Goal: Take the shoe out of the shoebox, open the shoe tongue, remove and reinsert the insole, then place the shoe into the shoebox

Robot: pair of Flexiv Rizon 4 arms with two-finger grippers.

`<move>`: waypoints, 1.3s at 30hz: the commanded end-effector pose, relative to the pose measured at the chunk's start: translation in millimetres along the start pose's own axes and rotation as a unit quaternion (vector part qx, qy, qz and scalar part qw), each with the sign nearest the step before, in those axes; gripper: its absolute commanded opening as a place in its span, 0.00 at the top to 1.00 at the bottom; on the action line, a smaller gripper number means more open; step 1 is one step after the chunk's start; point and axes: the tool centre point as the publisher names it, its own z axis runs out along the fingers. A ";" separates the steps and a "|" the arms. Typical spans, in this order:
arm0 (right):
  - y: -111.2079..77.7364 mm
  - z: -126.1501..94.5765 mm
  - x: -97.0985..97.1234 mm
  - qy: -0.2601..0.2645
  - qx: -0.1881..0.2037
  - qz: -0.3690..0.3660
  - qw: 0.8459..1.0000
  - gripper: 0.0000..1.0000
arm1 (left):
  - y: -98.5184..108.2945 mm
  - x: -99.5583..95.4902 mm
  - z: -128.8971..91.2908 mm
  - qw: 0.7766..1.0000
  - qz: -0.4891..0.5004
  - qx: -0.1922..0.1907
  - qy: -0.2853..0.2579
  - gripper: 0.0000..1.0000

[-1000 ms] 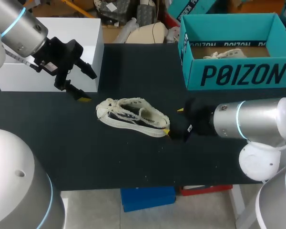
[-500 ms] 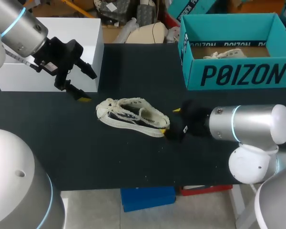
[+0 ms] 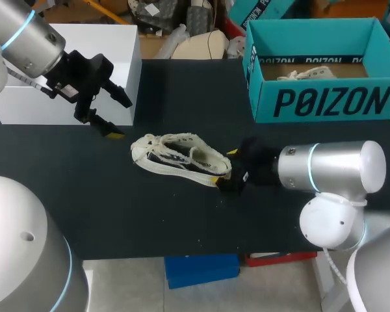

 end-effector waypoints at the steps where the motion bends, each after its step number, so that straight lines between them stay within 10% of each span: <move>1: -4.1 6.5 -0.6 0.012 -0.059 0.000 0.998 0.00 | 1.0 0.1 1.3 1.000 0.001 0.001 -0.001 0.00; 8: -7.4 9.0 1.0 0.019 -0.060 -0.001 0.998 0.00 | 1.0 0.1 1.3 1.000 0.001 0.001 -0.001 0.00; 9: -7.5 9.0 0.8 0.019 -0.058 -0.003 0.998 0.70 | 1.0 0.1 1.3 1.000 0.001 0.001 -0.001 0.00; 10: -7.4 8.7 0.5 0.025 -0.056 -0.006 0.998 1.00 | 1.0 0.1 1.3 1.000 0.001 0.001 -0.001 0.00; 39: 6.6 -61.6 -21.2 0.108 0.054 -0.070 0.990 1.00 | 1.0 0.1 1.3 1.000 0.001 0.001 -0.001 0.00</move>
